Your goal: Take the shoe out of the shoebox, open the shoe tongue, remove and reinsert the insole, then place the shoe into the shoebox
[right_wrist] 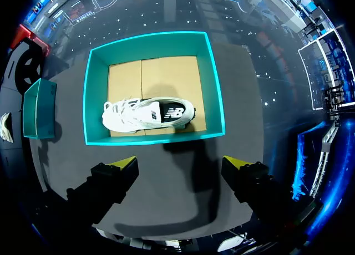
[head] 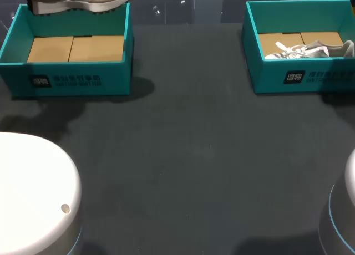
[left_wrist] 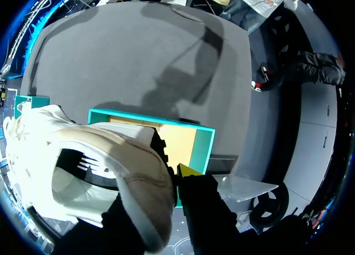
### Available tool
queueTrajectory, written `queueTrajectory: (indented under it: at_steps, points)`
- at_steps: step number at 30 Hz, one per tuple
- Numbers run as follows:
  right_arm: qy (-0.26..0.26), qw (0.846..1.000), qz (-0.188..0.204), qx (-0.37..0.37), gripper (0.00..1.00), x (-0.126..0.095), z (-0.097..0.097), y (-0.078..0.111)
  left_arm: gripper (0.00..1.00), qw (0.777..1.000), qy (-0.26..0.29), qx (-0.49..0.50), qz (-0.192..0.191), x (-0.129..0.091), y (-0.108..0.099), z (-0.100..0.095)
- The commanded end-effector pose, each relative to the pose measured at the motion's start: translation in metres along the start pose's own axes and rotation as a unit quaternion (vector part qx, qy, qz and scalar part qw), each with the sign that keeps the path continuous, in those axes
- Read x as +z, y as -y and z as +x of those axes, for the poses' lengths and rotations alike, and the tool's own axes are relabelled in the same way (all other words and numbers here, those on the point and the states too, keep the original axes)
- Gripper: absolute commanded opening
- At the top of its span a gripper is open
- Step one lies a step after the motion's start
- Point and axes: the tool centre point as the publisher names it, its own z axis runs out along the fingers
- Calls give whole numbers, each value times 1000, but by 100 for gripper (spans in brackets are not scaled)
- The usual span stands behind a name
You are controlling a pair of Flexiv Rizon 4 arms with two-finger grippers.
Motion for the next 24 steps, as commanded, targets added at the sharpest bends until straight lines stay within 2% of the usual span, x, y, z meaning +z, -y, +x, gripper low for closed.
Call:
queueTrajectory:
  at_steps: [1, 12, 24]
  points:
    - [0, 1000, 0, 0, 100, 0, 0, 0, 0, 996, -6, -2, -88, -10, 62, -15]
    - [0, 1000, 0, 0, 100, 0, 0, 0, 0, 997, 7, 13, -81, -21, 141, -68]
    - [0, 1000, 0, 0, 100, 0, 0, 0, 0, 997, 3, 43, -66, -16, 211, -104]
